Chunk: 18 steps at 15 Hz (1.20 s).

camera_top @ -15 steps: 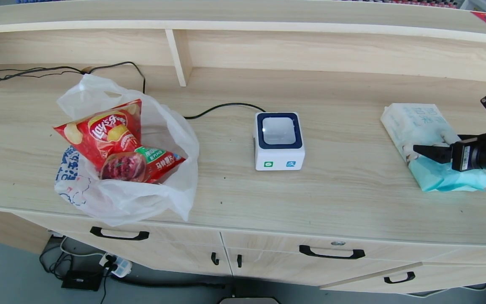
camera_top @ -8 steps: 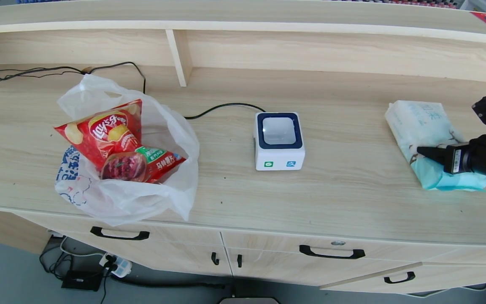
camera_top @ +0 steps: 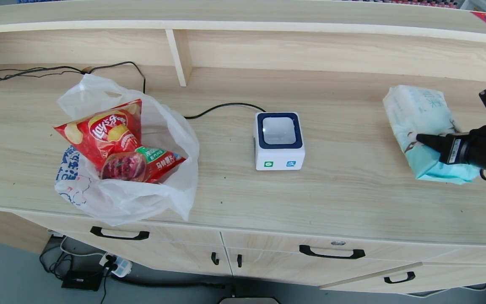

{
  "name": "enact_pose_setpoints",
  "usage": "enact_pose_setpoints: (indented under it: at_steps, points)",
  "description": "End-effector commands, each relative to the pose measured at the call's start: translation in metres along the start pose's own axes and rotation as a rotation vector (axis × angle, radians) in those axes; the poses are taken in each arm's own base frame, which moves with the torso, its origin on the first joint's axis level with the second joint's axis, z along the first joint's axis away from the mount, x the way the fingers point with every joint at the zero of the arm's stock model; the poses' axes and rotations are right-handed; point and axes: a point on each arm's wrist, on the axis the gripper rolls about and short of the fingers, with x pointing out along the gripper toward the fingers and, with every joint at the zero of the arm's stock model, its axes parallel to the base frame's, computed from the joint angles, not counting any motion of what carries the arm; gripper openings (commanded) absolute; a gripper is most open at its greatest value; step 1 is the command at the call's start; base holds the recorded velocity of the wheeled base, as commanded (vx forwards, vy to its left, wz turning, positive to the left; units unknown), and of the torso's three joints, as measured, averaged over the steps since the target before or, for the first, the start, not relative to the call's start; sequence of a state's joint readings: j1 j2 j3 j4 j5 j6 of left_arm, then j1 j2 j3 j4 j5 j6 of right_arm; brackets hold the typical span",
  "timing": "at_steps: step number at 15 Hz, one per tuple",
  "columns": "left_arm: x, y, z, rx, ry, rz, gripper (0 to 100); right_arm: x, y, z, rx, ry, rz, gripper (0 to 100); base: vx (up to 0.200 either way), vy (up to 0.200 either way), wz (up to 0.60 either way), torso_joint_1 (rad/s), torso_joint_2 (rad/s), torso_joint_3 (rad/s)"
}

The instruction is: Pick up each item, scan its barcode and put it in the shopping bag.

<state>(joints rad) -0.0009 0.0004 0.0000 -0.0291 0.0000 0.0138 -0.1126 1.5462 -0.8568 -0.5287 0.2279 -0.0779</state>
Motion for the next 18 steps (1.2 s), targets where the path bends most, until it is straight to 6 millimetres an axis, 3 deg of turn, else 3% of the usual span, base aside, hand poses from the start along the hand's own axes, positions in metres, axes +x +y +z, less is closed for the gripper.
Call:
enact_pose_setpoints:
  at_steps: [1, 3, 4, 5, 7, 12, 15, 18]
  points:
    - [0.0, 0.0, 0.0, -0.006, 0.0, -0.001, 100, -0.048, 0.036, 0.036, 0.084, -0.164, 0.137, 0, 0.0, 0.0, 0.0, 0.0, 0.0, 0.0]
    - [0.0, 0.0, 0.0, -0.005, 0.0, -0.001, 100, -0.097, 0.078, 0.051, 0.223, -0.261, 0.367, 0, 0.0, 0.0, 0.0, 0.0, 0.0, 0.0]
    - [0.0, 0.0, 0.0, -0.005, 0.001, -0.001, 100, -0.113, 0.09, 0.048, 0.26, -0.262, 0.454, 0, 0.0, 0.0, 0.0, 0.0, 0.0, 0.0]
    - [0.0, 0.0, 0.0, -0.006, 0.0, -0.001, 100, -0.125, 0.101, 0.032, 0.286, -0.217, 0.534, 0, 0.0, 0.0, 0.0, 0.0, 0.0, 0.0]
    - [0.0, 0.0, 0.0, -0.008, 0.0, -0.001, 100, -0.13, 0.112, 0.013, 0.386, -0.132, 0.618, 0, 0.0, 0.0, 0.0, 0.0, 0.0, 0.0]
    - [0.0, 0.0, 0.0, -0.003, 0.006, -0.001, 100, -0.137, 0.146, 0.039, 0.665, -0.075, 0.873, 0, 0.0, 0.0, 0.0, 0.0, 0.0, 0.0]
    - [0.0, 0.0, 0.0, -0.002, 0.006, -0.001, 100, -0.164, 0.172, 0.07, 0.943, 0.05, 1.156, 0, 0.0, 0.0, 0.0, 0.0, 0.0, 0.0]
    - [0.0, 0.0, 0.0, -0.003, 0.006, -0.001, 100, -0.163, 0.182, 0.061, 1.153, 0.159, 1.247, 0, 0.0, 0.0, 0.0, 0.0, 0.0, 0.0]
